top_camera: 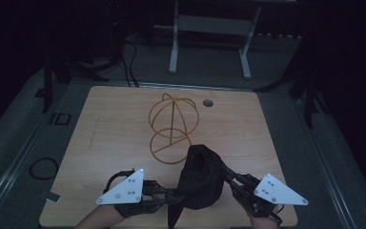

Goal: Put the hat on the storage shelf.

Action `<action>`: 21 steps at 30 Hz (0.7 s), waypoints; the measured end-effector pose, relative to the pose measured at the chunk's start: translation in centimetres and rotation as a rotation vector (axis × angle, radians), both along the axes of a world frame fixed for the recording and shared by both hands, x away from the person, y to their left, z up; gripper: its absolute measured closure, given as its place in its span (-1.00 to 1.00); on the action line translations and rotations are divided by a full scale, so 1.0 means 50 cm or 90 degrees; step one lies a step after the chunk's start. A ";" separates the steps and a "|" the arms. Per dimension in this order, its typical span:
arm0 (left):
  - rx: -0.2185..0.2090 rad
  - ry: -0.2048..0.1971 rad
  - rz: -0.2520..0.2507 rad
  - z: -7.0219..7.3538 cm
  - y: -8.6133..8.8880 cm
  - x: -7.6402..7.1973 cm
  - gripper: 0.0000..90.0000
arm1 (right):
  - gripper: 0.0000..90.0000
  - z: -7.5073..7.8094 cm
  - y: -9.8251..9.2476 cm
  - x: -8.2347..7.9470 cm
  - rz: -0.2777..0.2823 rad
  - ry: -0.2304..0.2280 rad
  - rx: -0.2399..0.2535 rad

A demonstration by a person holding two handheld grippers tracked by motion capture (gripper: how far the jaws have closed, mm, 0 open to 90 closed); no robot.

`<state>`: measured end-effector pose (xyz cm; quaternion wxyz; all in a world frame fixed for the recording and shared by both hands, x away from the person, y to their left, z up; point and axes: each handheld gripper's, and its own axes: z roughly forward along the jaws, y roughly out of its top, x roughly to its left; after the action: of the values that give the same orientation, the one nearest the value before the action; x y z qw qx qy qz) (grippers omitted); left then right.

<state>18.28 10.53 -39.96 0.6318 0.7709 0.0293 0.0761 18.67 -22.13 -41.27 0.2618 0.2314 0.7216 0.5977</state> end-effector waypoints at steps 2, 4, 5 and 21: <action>-0.004 0.015 0.003 0.003 0.006 0.001 0.59 | 0.94 0.009 0.002 -0.004 -0.001 -0.028 -0.010; -0.007 0.029 0.008 0.005 0.018 0.004 0.23 | 0.94 0.029 -0.003 -0.007 -0.004 -0.057 -0.021; -0.008 0.036 0.022 0.006 0.026 0.005 0.04 | 0.94 0.038 -0.007 -0.006 -0.007 -0.063 -0.021; 0.039 0.050 0.441 -0.108 0.181 0.012 -0.95 | 0.94 0.148 -0.007 0.088 -0.087 -0.122 -0.049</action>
<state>18.87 19.57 -45.37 0.5433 0.7361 0.3113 0.2571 23.07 -22.49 -33.86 0.3785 0.2116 0.6983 0.5695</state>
